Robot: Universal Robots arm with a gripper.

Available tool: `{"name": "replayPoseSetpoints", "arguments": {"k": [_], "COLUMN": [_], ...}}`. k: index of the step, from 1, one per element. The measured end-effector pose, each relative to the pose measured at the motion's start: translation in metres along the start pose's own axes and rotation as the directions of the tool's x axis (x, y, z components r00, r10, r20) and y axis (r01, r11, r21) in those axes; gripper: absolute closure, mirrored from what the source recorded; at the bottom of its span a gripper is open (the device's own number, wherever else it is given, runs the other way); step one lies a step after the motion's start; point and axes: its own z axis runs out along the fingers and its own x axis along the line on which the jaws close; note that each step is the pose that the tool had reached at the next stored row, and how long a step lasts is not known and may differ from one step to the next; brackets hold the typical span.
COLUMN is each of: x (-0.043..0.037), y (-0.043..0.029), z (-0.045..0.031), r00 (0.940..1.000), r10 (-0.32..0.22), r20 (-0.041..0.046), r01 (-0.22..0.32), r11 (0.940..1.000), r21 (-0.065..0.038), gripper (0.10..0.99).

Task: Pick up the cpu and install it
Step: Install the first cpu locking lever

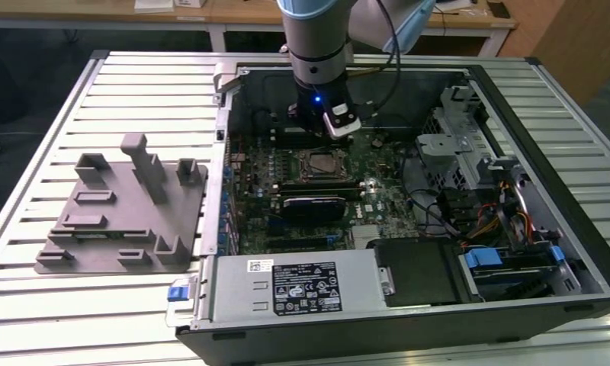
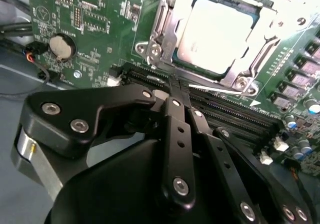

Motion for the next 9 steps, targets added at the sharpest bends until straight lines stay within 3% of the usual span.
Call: {"name": "replayPoseSetpoints", "arguments": {"k": [9], "x": [0.0007], "y": [0.0017], "z": [0.0013], "r00": [1.0000], "r10": [0.001], "r20": [-0.0003], "r01": [-0.001], "r11": [1.0000], "r21": [-0.002], "gripper": [0.980]}}
